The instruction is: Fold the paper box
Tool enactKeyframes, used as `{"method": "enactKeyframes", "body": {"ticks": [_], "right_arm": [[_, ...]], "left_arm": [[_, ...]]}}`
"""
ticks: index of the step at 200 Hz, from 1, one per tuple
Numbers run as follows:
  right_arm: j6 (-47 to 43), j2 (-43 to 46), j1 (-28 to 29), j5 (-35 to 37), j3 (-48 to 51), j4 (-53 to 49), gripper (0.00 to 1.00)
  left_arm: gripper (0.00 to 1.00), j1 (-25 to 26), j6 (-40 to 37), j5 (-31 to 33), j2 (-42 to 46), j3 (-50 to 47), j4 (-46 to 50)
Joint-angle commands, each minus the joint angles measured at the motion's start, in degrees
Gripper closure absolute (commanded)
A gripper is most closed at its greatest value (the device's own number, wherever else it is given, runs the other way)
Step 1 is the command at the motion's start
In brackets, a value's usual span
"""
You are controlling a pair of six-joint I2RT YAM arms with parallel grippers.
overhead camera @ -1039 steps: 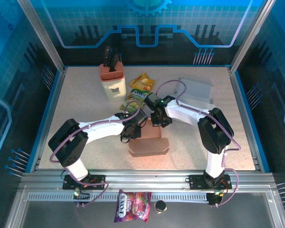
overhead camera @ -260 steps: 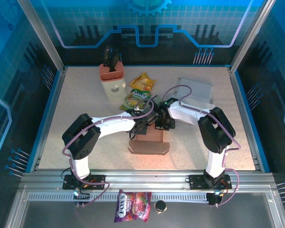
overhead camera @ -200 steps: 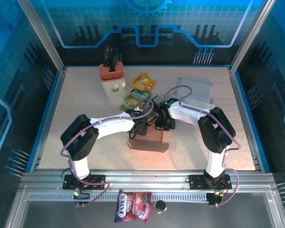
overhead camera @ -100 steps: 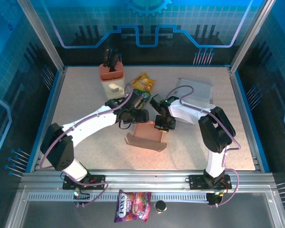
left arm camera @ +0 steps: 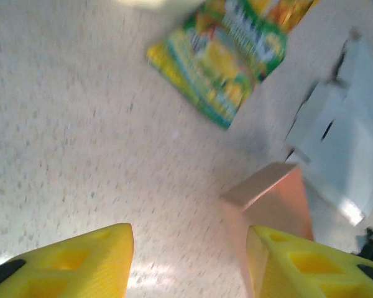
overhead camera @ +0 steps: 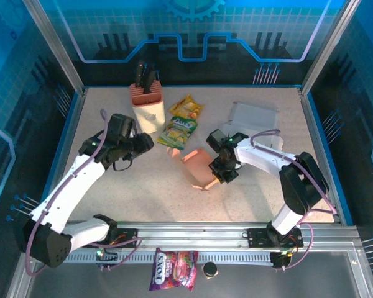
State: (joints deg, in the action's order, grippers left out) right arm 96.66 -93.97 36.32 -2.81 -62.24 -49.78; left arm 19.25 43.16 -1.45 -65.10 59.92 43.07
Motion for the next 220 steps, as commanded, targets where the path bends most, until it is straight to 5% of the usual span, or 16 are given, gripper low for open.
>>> {"method": "enactKeyframes", "body": {"ticks": [1, 80, 149, 185, 220], "right_arm": [[13.88, 1.07, 1.5, -2.49, 3.21, 2.95, 1.0], [28.26, 0.18, 7.27, -2.79, 9.58, 13.06, 1.0], [26.59, 2.07, 9.21, -1.26, 8.21, 13.13, 0.46], [14.12, 9.28, 8.81, 5.58, 3.96, 6.42, 0.37], [-19.01, 14.85, 7.81, 7.86, -1.5, 10.79, 0.42]], "left_arm": [[0.54, -0.28, 2.75, -12.26, 0.52, -7.0, -3.56], [0.58, 5.74, 8.67, -22.77, -5.37, -17.26, -20.65], [0.58, 6.75, 8.7, -22.11, -9.84, -15.38, -22.7], [0.58, 6.77, 8.85, -20.97, -10.13, -14.77, -22.83], [0.58, 6.99, 9.4, -20.24, -10.81, -14.78, -23.85]]}}
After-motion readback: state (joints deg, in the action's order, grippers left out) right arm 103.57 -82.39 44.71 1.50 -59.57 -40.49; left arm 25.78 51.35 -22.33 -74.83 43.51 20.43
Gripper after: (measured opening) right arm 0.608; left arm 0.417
